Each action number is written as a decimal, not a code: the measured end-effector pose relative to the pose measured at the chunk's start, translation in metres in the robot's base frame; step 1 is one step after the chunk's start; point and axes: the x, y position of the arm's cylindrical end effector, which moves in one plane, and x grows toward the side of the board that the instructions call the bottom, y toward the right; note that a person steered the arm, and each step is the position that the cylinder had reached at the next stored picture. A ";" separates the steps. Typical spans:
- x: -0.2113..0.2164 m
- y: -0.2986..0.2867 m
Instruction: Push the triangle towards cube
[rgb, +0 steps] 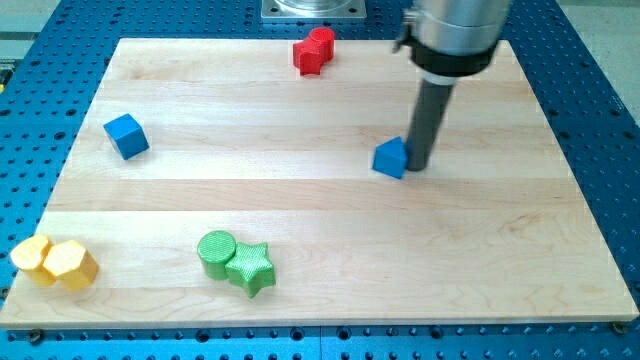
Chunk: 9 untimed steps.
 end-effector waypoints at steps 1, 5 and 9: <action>-0.013 -0.057; -0.022 -0.119; 0.024 -0.234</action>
